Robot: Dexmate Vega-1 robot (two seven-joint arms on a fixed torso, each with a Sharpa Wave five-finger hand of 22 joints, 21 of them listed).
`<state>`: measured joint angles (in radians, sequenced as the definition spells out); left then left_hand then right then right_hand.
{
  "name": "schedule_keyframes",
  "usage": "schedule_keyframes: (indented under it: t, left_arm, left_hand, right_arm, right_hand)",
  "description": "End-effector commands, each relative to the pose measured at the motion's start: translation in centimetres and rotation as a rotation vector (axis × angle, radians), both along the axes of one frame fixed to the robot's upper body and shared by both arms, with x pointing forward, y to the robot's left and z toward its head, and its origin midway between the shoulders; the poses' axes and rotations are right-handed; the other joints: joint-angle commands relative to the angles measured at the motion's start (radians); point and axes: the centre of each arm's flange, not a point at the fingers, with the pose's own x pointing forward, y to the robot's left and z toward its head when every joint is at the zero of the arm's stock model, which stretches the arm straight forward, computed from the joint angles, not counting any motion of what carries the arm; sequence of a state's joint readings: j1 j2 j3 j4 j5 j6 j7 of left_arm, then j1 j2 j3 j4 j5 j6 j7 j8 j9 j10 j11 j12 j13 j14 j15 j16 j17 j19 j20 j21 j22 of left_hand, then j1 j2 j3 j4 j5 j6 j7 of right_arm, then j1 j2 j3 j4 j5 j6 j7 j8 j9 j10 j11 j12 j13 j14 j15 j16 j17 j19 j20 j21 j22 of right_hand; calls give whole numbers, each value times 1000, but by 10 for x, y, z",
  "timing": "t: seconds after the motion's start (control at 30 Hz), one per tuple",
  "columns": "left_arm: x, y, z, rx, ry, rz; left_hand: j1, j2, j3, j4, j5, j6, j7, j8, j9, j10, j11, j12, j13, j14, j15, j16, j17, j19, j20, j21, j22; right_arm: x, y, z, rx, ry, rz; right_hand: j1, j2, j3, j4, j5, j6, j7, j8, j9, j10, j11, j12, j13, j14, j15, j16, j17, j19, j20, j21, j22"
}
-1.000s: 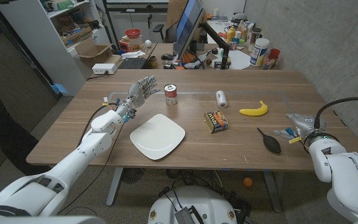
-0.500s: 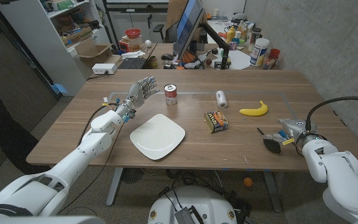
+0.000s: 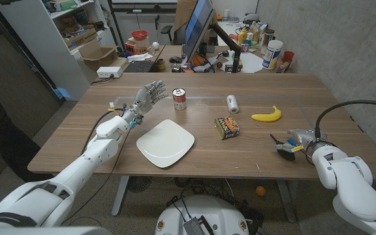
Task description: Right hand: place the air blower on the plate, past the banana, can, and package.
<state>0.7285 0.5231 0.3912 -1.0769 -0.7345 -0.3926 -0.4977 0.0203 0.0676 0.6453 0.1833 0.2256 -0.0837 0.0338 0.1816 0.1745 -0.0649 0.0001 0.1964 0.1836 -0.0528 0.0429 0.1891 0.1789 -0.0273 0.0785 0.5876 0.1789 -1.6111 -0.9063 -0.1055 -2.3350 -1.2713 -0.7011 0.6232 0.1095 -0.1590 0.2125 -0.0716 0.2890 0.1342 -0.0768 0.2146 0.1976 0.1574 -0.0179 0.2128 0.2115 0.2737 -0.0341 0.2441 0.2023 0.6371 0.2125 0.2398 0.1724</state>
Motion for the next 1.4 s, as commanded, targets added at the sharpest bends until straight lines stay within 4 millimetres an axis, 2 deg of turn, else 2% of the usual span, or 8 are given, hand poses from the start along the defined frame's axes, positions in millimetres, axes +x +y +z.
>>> schedule_keyframes:
  t: [0.03, 0.77, 0.87, 0.9, 1.1, 1.23, 1.27, 1.4]
  left_arm:
    - [3, 0, 0, -2, 4, -4]
    - [2, -1, 1, 5, 6, 5]
    - [1, -2, 1, 4, 5, 3]
    - [1, -2, 1, 3, 4, 3]
    - [0, -2, 2, 3, 1, 2]
    - [0, -1, 1, 3, 2, 3]
    - [-1, -1, 1, 2, 1, 5]
    - [-2, 0, 1, 2, -1, 7]
  left_hand:
    - [-3, 108, 5, 0, 5, -2, 7, 2, 3, -5, 5, 5, 2, 3, 6, 2, 4, 7, 3, -6, 3]
    - [-3, 108, 5, 1, 5, -3, 7, 2, 3, -4, 4, 6, 2, 3, 8, 2, 4, 8, 3, -10, 4]
    - [-3, 108, 5, 1, 5, -2, 7, 2, 3, -3, 5, 6, 2, 3, 7, 2, 4, 8, 3, -10, 4]
    - [-3, 108, 5, 1, 5, -2, 7, 2, 3, -4, 5, 6, 2, 3, 7, 2, 4, 8, 4, -11, 4]
    - [-3, 108, 5, 1, 5, -2, 6, 3, 3, -4, 5, 5, 2, 4, 7, 2, 4, 8, 4, -11, 4]
    - [-3, 108, 4, 1, 5, -2, 5, 2, 3, -5, 4, 5, 2, 4, 8, 2, 4, 9, 4, -12, 4]
    - [-4, 108, 4, 1, 5, -2, 6, 3, 3, -4, 4, 5, 2, 4, 8, 2, 4, 9, 4, -12, 4]
    - [-4, 107, 4, 1, 5, -1, 5, 3, 3, -5, 4, 5, 2, 4, 7, 2, 4, 9, 4, -13, 4]
  right_arm:
    - [5, -2, -7, 30, 56, -42]
    - [6, -8, -19, 107, 69, -21]
    - [5, -4, -18, 63, 60, -38]
    - [4, -3, -18, 52, 53, -43]
    - [1, 0, -16, 17, -2, -50]
    - [0, 1, -17, -3, -47, -48]
    - [-1, 0, -17, -1, -60, -46]
    - [-3, -1, -16, 19, -104, -16]
  right_hand:
    - [-7, -3, -8, 0, 11, 10, 3, 5, 2, 5, 4, 3, 4, 5, 3, 3, 5, 12, 0, 0, 2]
    - [-1, 4, -21, -3, 27, 1, 7, -1, 2, 15, 10, 4, 4, 22, 3, 5, 3, 48, -2, 0, 2]
    - [63, 15, -14, -32, 47, 1, 5, 0, 1, 29, -1, 6, 4, 39, -10, 6, 0, 89, -5, 2, 1]
    - [118, 16, -9, -58, 62, 3, 2, 2, 1, 34, -4, 5, 5, 51, -19, 6, -2, 107, -5, -3, 1]
    - [269, 6, -11, -99, 110, 9, -11, 4, 3, 43, -53, 5, 12, 115, -81, 21, 6, 187, -77, -1, 3]
    - [401, 29, -24, -86, 174, 57, -30, 17, 11, 117, -75, 35, 39, 256, -141, 77, 40, 352, -222, 32, 9]
    - [443, 49, -25, -82, 193, 80, -44, 23, 12, 142, -83, 47, 50, 336, -169, 111, 60, 403, -257, 45, 12]
    - [547, 114, -20, -75, 232, 159, -43, 37, 16, 268, -76, 117, 85, 529, -188, 188, 126, 519, -344, 83, 21]
